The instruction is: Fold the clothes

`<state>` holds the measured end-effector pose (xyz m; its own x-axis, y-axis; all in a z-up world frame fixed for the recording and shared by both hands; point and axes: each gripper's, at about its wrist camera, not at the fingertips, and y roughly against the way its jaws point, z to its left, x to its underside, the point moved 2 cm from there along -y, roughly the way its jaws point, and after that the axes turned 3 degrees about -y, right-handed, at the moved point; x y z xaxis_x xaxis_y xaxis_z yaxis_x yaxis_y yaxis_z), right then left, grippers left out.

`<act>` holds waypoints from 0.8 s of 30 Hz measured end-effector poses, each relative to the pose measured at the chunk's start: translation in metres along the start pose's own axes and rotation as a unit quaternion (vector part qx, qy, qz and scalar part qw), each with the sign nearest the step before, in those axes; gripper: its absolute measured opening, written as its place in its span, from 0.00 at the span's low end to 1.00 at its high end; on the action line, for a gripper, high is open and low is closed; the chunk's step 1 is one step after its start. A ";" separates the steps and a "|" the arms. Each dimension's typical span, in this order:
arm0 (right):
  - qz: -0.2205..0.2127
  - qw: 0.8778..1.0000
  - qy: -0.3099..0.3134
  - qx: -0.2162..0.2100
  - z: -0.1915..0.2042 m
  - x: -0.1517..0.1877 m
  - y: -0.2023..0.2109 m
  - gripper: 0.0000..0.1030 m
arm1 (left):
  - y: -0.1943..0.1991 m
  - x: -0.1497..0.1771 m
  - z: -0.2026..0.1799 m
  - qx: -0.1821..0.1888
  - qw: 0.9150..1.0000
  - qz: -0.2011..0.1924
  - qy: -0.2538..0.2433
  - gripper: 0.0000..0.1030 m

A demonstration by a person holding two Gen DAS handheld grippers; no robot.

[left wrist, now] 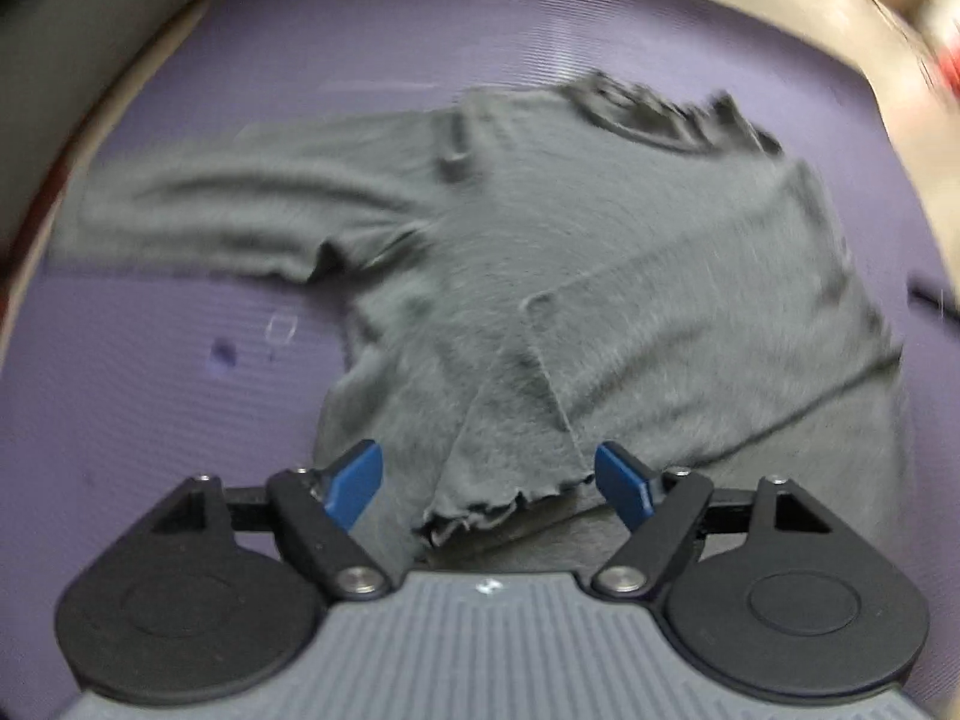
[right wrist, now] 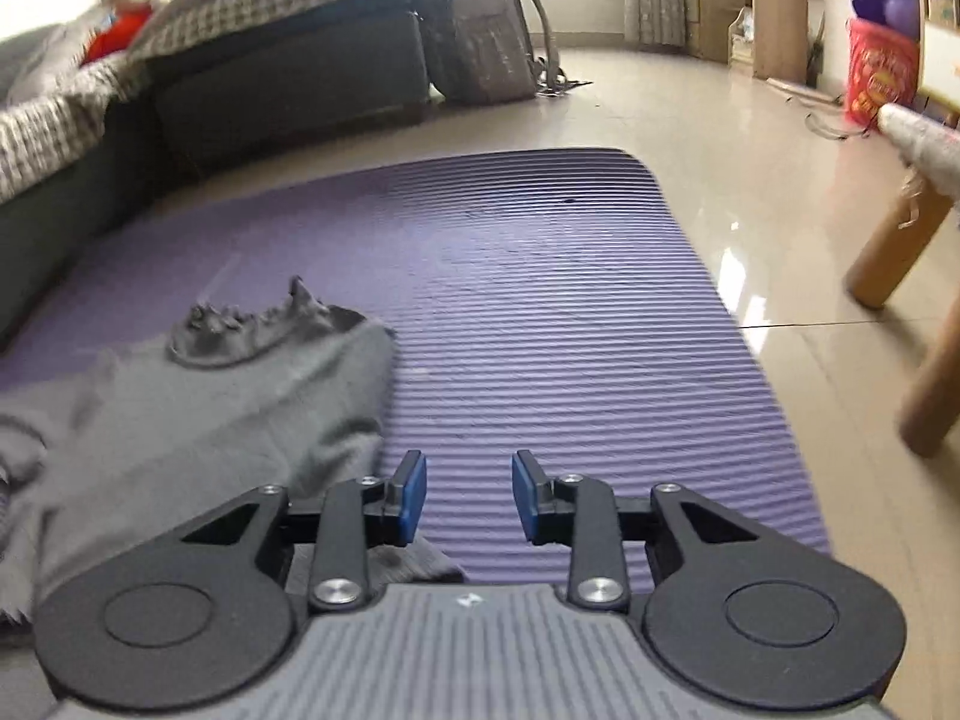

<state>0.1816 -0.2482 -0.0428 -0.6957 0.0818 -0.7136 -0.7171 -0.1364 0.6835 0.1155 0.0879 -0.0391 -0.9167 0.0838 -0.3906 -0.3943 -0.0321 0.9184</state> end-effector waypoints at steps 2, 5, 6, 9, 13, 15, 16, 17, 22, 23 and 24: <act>-0.001 1.000 0.005 -0.010 0.005 0.000 -0.006 0.31 | -0.004 -0.002 -0.005 -0.005 1.000 -0.004 -0.025 0.77; -0.004 1.000 0.010 -0.029 0.016 0.001 -0.016 0.31 | -0.013 -0.006 -0.006 0.000 0.999 -0.006 -0.032 0.73; -0.007 0.999 0.013 -0.036 0.021 0.000 -0.018 0.31 | -0.016 -0.008 -0.005 0.007 1.000 -0.007 -0.024 0.70; -0.015 0.998 0.029 -0.055 0.039 -0.002 -0.025 0.30 | -0.021 -0.012 -0.004 0.025 1.000 -0.007 -0.005 0.60; -0.016 0.998 0.040 -0.054 0.055 -0.004 -0.037 0.30 | -0.032 -0.014 -0.002 0.037 0.999 0.003 0.008 0.43; -0.018 0.998 0.029 -0.054 0.054 -0.003 -0.044 0.29 | -0.034 -0.015 0.000 0.040 0.999 0.001 0.015 0.34; -0.018 0.998 0.022 -0.056 0.053 -0.003 -0.048 0.26 | -0.034 -0.017 0.001 0.043 0.999 -0.001 0.016 0.25; -0.017 0.998 0.019 -0.057 0.052 -0.002 -0.050 0.17 | -0.034 -0.018 0.003 0.047 0.999 -0.002 0.020 0.20; -0.040 0.998 0.015 -0.045 0.049 0.003 -0.050 0.02 | -0.034 -0.021 0.011 0.065 0.997 -0.006 0.044 0.07; -0.043 0.998 0.009 -0.040 0.047 0.003 -0.048 0.02 | -0.034 -0.021 0.011 0.063 0.997 -0.009 0.045 0.07; -0.047 0.998 0.005 -0.035 0.045 0.003 -0.047 0.02 | -0.033 -0.022 0.011 0.061 0.997 -0.012 0.045 0.07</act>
<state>0.2117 -0.1968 -0.0700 -0.6254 0.0872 -0.7754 -0.7738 -0.1967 0.6021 0.1490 0.0984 -0.0600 -0.9112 -0.0077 -0.4118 -0.4108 0.0900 0.9073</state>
